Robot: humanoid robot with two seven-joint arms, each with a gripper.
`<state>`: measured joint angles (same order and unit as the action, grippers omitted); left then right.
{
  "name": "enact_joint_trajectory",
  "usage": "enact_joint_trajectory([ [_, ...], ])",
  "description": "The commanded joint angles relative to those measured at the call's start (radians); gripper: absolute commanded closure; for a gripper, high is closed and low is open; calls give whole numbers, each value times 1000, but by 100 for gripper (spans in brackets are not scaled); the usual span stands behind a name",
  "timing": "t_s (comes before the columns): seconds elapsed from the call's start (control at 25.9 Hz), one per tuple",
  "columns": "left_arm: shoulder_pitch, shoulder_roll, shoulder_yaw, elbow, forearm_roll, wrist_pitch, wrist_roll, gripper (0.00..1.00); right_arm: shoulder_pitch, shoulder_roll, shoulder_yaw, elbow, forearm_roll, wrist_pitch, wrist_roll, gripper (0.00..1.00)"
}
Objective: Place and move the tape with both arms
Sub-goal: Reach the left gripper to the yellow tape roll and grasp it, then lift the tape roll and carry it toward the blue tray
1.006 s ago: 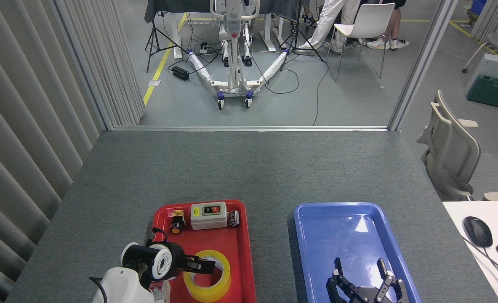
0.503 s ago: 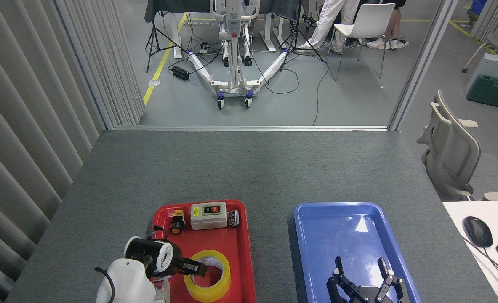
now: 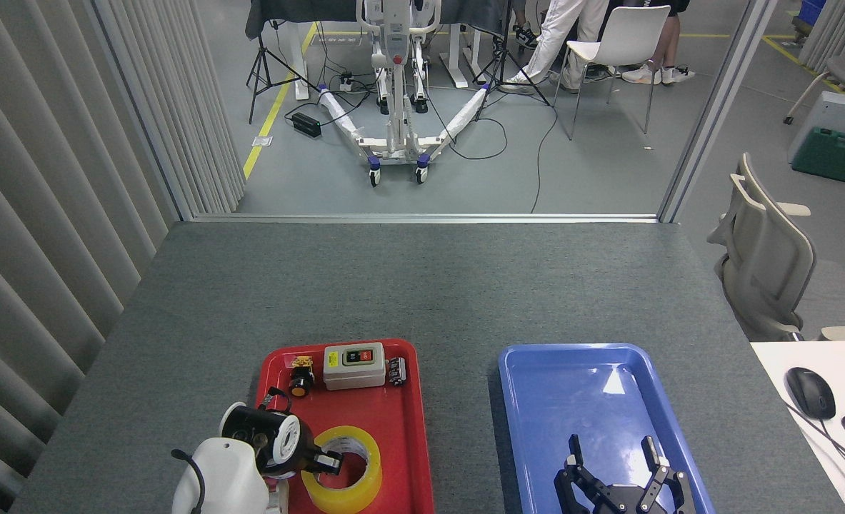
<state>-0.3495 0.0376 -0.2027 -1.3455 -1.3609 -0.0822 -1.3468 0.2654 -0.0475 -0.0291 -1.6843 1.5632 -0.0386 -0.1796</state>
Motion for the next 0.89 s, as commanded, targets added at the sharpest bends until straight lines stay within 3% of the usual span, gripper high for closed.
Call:
enact_joint_trajectory([
  [0.0,-6,-1,-1,-17,2,-71,5,100,0,0,0,0,0,-1,2,0],
  [0.15,-8,-9,8,-113,14,-151,32,100,0,0,0,2,0,-1,0,0],
  [0.27,-6,-50,11,-166,62,-263,129,100,0,0,0,6,0,-1,2,0],
  [0.39,-6,-81,72,-141,267,-459,255,100,0,0,0,8,0,-1,0,0],
  [0.5,-9,-91,101,34,583,-703,406,100,0,0,0,8,0,-1,0,0],
  [0.66,-34,-107,108,321,740,-703,541,100,0,-2,0,8,2,-18,2,0],
  [0.73,-54,-108,103,368,764,-703,620,100,0,-5,0,6,8,-76,0,0],
  [0.85,-65,-108,71,367,764,-703,627,100,14,-6,-43,0,23,-270,-12,0],
])
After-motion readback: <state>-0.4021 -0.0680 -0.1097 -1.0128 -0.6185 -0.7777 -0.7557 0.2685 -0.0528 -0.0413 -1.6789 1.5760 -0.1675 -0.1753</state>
